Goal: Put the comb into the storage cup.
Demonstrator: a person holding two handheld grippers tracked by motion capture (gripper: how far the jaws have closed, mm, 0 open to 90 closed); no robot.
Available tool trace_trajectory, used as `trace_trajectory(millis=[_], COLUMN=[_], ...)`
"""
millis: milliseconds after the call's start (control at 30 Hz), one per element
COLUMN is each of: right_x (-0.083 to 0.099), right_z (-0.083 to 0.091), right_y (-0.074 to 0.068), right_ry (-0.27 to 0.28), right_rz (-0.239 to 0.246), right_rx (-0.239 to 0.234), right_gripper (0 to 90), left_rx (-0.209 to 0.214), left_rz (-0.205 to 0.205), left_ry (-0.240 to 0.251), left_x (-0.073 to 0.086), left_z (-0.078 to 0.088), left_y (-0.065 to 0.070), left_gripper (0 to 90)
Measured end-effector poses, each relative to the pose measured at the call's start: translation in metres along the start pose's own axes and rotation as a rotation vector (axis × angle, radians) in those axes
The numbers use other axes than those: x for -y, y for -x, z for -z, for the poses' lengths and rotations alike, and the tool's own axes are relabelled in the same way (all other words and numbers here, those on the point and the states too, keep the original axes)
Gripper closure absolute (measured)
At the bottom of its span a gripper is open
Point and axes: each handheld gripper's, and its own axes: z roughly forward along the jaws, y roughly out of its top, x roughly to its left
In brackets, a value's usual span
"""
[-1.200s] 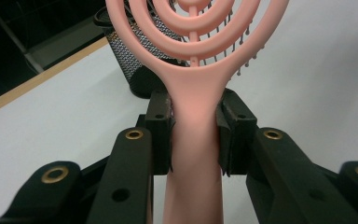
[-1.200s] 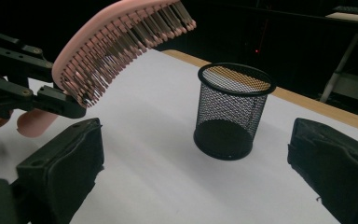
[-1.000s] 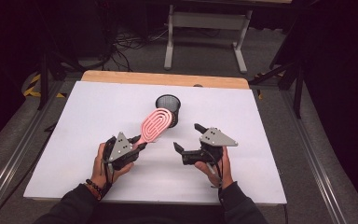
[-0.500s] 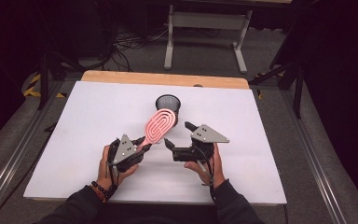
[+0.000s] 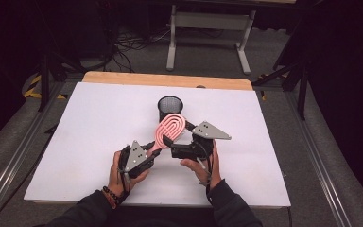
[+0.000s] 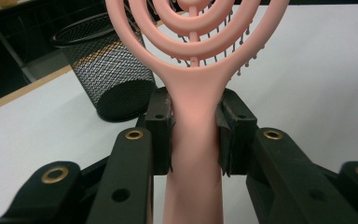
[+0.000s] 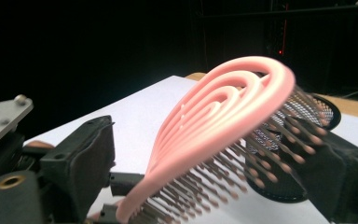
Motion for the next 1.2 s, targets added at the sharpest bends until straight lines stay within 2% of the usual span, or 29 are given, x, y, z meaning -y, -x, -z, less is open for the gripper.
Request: trace_trajectory(millis=[67, 200, 300, 367, 500, 600, 800, 900, 1100, 1200], right_x=[0.0006, -0.0003, -0.0020, -0.0024, -0.0017, -0.0013, -0.0016, -0.0020, -0.0011, -0.0012], right_z=[-0.0023, -0.0028, 0.0002, 0.0014, 0.0015, 0.0020, 0.0018, 0.0024, 0.0031, 0.0029], right_y=[0.0015, 0.0024, 0.0004, -0.0014, -0.0012, -0.0013, -0.0038, -0.0045, -0.0058, -0.0074], right_ry=[0.002, 0.010, 0.033, 0.045, 0.055, 0.055, 0.055, 0.053, 0.057, 0.063], right_rz=[-0.028, -0.076, -0.098, -0.111, -0.141, -0.164, -0.186, -0.181, -0.210, -0.211], right_rx=[-0.009, 0.001, 0.014, 0.017, 0.001, -0.005, 0.010, 0.017, 0.009, -0.001], right_gripper=[15.0, 21.9, 34.5, 39.5, 42.5, 44.5, 48.9, 51.3, 56.5, 57.7], left_rx=[-0.002, -0.006, -0.013, -0.014, -0.020, -0.033, -0.060, -0.072, -0.104, -0.099], left_rz=[-0.001, 0.001, 0.003, 0.001, -0.002, -0.021, -0.025, -0.030, -0.048, -0.047], left_ry=[0.002, -0.015, -0.039, -0.041, -0.045, -0.055, -0.065, -0.065, -0.076, -0.075], left_x=[-0.0004, 0.0004, 0.0012, 0.0010, 0.0002, -0.0007, -0.0020, -0.0023, -0.0034, -0.0039], left_z=[-0.0014, -0.0037, -0.0049, -0.0048, -0.0048, -0.0047, -0.0060, -0.0069, -0.0073, -0.0075], left_y=[0.0018, 0.0036, 0.0026, 0.0019, 0.0021, 0.0027, 0.0044, 0.0049, 0.0078, 0.0069], left_gripper=[69.6, 69.7, 69.8, 70.0, 69.9, 69.7, 69.1, 68.7, 67.2, 66.8])
